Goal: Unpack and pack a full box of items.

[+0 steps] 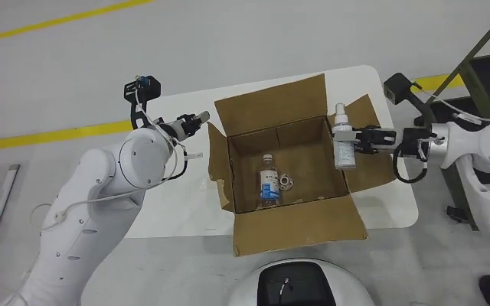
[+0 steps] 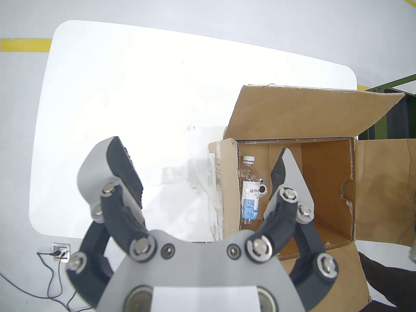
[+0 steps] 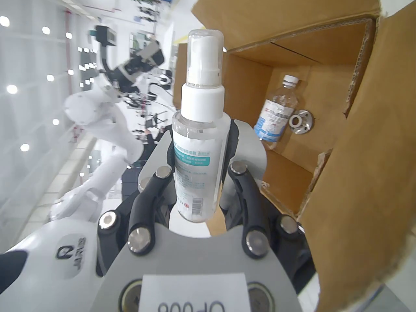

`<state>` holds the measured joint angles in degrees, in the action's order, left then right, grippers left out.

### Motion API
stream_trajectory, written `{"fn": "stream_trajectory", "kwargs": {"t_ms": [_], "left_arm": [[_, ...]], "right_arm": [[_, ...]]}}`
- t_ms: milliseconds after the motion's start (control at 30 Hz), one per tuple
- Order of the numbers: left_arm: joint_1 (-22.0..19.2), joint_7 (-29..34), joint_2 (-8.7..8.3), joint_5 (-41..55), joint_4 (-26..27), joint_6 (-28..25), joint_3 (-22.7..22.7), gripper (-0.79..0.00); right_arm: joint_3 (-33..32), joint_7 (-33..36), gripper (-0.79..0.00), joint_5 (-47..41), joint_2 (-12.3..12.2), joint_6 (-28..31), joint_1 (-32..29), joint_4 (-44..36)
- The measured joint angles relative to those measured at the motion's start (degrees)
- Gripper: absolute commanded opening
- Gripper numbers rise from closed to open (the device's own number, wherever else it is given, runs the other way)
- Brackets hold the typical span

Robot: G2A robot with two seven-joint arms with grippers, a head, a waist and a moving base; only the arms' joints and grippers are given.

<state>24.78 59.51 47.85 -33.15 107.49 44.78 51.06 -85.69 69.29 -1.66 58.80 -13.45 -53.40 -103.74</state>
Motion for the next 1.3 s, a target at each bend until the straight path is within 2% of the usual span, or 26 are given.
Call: {"fn": "stream_trajectory", "kwargs": {"t_ms": [100,300,867,1067,1300], "left_arm": [[0.0,0.0,0.0,0.0,0.0,0.0,0.0,0.0],[0.0,0.0,0.0,0.0,0.0,0.0,0.0,0.0],[0.0,0.0,0.0,0.0,0.0,0.0,0.0,0.0],[0.0,0.0,0.0,0.0,0.0,0.0,0.0,0.0],[0.0,0.0,0.0,0.0,0.0,0.0,0.0,0.0]], "right_arm": [[5.33,-0.68,-0.785,6.96,0.02,-1.35,2.2,0.37],[11.72,-1.73,-0.785,12.97,0.28,-2.51,5.5,2.2],[18.69,0.65,-0.785,17.35,0.41,-0.31,10.29,7.36],[23.8,1.21,-0.785,23.4,0.72,-0.09,11.46,7.98],[31.87,-0.32,-0.785,34.61,1.69,-2.52,12.95,8.1]]}}
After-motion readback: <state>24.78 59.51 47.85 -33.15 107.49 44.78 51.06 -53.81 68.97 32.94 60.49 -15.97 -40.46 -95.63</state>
